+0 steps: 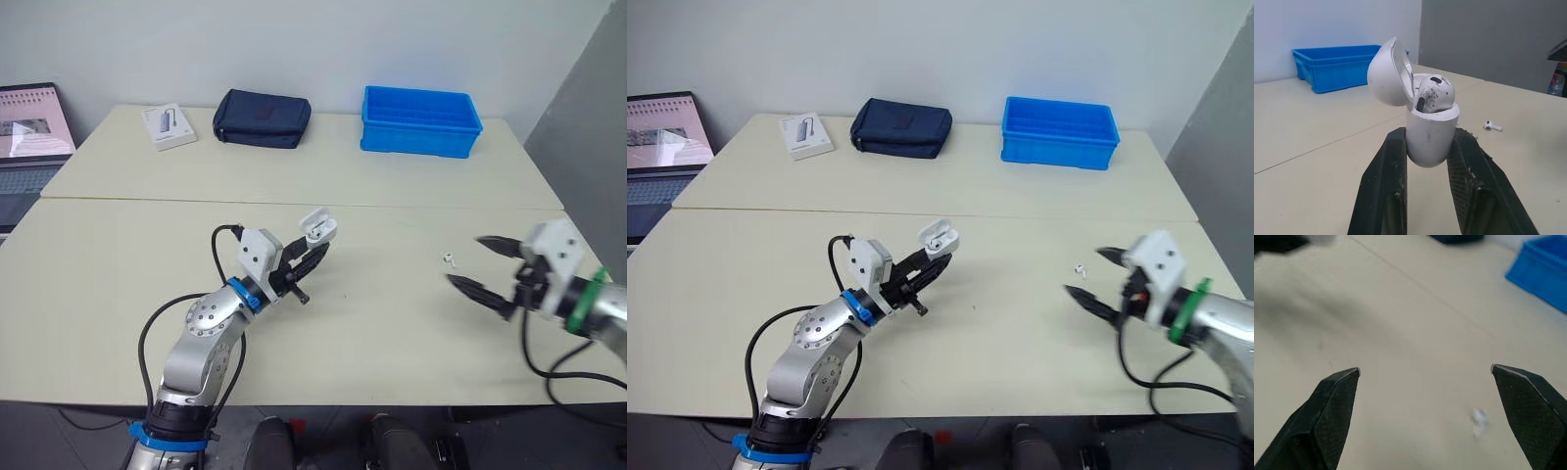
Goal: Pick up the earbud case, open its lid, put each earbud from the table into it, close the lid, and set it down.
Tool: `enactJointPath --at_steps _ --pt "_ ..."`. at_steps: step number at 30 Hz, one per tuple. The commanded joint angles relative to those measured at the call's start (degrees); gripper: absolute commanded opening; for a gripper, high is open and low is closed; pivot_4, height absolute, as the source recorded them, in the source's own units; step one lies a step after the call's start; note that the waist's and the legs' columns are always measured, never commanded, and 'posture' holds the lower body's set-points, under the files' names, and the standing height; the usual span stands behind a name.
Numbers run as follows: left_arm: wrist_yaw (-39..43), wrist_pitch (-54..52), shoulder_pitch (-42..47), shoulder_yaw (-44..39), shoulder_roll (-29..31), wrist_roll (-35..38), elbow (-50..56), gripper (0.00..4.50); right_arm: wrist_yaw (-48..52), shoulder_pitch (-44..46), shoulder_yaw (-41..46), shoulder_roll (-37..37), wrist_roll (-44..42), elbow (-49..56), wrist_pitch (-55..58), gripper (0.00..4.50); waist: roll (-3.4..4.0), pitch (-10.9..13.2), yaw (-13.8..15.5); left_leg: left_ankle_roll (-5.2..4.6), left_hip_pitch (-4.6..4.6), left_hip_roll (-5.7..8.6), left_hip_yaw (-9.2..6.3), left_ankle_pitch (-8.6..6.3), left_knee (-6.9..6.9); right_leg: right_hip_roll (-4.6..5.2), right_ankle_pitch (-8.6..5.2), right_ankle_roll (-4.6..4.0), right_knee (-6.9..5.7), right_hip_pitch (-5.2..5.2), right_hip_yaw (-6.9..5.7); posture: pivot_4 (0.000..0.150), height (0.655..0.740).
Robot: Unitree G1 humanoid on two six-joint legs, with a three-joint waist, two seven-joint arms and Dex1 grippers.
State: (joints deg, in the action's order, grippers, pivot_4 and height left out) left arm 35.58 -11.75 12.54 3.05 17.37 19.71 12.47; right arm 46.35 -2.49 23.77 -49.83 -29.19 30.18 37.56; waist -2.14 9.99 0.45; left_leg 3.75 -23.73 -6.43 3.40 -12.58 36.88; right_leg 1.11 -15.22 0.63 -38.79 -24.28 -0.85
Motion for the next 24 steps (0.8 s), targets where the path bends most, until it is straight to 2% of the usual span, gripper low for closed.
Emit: enactJointPath --at_steps 1,6,12,17,24 --pt "0.15 1.84 0.33 -0.3 -0.36 0.04 0.86 0.77 4.63 -6.33 7.57 -2.72 0.32 0.24 -1.1 4.5 0.0 0.0 0.01 0.0 0.0 0.0 -0.01 0.0 0.0 0.0 0.0 0.0 0.0 0.0 -0.01 0.15 0.7218" --pt "0.12 2.07 0.26 -0.31 -0.5 -0.01 0.53 0.77 3.79 -10.9 11.09 -1.82 0.95 -0.5 -1.05 4.5 0.0 0.0 -0.6 0.0 0.22 0.06 -0.03 0.0 0.03 -0.01 0.03 0.04 -0.09 0.1 0.11 0.15 0.7218" --pt "0.17 2.17 0.38 -0.27 -0.32 -0.03 0.26 0.77 2.53 -11.35 10.84 -0.98 0.62 -0.62 -0.91 4.5 0.0 0.0 -0.59 0.0 0.28 0.25 -0.1 0.0 0.04 0.04 0.04 0.08 -0.08 0.17 0.27 0.15 0.7218" --pt "0.05 1.91 0.89 0.06 -0.46 -0.16 -0.11 0.77 -2.42 -2.18 1.97 2.19 2.58 -5.32 -2.29 4.5 -0.03 0.02 -0.78 0.0 0.31 0.26 -0.12 0.0 0.04 0.03 0.06 0.09 -0.07 0.17 0.29 0.15 0.7218" --pt "0.14 1.52 1.25 0.6 -0.8 -0.27 -0.19 0.77 -7.53 14.58 -13.87 8.99 13.31 -23.11 -11.21 4.5 0.0 0.02 -0.79 -0.01 0.26 0.47 -0.32 0.01 -0.01 0.07 0.07 0.13 -0.08 0.15 0.37 0.15 0.7218"
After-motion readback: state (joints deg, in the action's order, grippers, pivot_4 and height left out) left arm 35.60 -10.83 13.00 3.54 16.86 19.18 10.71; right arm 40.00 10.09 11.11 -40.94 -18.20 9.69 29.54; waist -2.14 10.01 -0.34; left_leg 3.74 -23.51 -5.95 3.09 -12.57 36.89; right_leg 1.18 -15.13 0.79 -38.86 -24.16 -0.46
